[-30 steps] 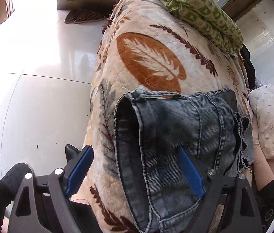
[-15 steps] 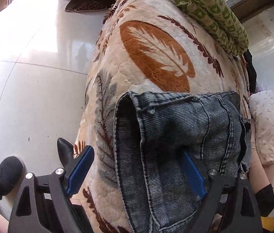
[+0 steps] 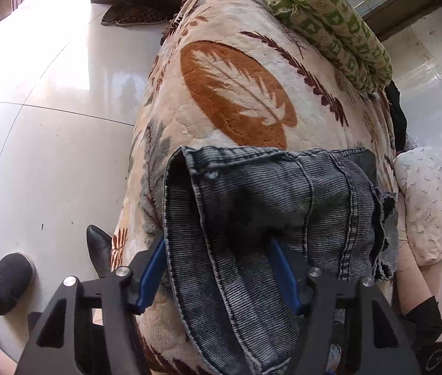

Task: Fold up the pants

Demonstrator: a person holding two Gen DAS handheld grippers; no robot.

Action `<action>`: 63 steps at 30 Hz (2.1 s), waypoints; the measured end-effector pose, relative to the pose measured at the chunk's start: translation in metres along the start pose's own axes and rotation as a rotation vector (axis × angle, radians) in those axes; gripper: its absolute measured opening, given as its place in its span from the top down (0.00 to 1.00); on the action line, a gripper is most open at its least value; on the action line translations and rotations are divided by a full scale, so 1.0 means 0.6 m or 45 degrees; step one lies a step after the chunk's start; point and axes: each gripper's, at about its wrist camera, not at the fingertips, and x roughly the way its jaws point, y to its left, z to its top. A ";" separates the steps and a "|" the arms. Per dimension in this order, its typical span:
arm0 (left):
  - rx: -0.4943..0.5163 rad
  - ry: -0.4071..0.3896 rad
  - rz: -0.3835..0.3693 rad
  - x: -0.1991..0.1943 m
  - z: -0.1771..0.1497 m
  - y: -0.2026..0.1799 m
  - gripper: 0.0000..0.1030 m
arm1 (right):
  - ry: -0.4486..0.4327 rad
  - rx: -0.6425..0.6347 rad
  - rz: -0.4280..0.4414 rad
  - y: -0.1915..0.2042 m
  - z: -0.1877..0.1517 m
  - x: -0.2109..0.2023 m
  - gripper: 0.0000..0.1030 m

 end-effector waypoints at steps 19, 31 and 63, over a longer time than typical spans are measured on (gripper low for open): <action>0.077 -0.132 -0.120 -0.055 0.001 -0.058 0.84 | -0.081 0.144 0.047 -0.044 0.012 -0.059 0.82; 0.209 -0.261 -0.172 -0.133 0.009 -0.178 0.85 | -0.166 0.459 0.106 -0.140 -0.005 -0.148 0.82; 0.728 0.238 -0.128 0.248 -0.043 -0.686 0.80 | -0.061 1.490 0.034 -0.406 -0.391 -0.226 0.80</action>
